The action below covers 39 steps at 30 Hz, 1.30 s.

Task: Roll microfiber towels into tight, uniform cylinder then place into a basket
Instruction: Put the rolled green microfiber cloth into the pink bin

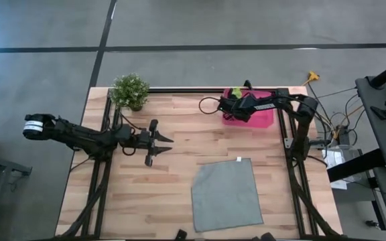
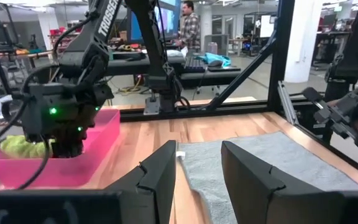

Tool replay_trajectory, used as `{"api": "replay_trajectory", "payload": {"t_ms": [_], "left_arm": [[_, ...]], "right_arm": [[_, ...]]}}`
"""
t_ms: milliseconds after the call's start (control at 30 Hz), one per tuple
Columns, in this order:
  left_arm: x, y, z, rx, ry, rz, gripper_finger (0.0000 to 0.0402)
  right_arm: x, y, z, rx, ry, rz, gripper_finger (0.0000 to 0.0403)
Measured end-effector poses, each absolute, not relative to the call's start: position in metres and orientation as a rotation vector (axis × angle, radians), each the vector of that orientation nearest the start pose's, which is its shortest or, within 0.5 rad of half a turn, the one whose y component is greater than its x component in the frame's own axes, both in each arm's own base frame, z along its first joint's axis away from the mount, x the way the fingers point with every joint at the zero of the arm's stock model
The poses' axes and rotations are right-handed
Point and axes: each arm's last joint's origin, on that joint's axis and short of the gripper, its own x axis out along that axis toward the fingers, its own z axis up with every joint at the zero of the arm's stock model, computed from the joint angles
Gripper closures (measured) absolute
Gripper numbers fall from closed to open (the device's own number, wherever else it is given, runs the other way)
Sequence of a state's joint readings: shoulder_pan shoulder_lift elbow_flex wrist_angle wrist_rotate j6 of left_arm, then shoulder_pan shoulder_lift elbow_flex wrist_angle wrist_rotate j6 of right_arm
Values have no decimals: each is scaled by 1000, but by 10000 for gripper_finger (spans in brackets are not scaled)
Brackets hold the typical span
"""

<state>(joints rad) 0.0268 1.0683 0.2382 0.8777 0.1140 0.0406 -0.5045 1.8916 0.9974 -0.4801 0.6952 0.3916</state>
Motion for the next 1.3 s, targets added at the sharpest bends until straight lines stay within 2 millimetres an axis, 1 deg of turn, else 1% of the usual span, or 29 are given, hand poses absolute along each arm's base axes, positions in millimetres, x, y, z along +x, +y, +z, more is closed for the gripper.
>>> {"api": "replay_trajectory", "payload": {"t_ms": [133,233,300,533,767,1067,1167,1300], "left_arm": [[199,3,198,43,-43,-80,288],[199,4,198,43,-42,-77,288],[199,4,198,41,-43,-75,288],[199,5,198,37,-39,-73,288],[199,5,197,35,-37,-73,288],[199,5,197,32,-36,-73,288],[199,5,197,32,-36,-73,288],[199,5,197,32,-37,-73,288]], "right_arm": [[279,-174,110,196,1182,-1227,348],[281,-175,114,224,1145,-1201,320],[283,-174,118,261,1122,-1165,309],[283,-174,135,352,1065,-1042,302],[290,-173,135,463,1032,-841,301],[292,-174,137,477,1010,-835,299],[294,-176,140,479,995,-835,286],[299,-178,146,496,969,-806,247]]}}
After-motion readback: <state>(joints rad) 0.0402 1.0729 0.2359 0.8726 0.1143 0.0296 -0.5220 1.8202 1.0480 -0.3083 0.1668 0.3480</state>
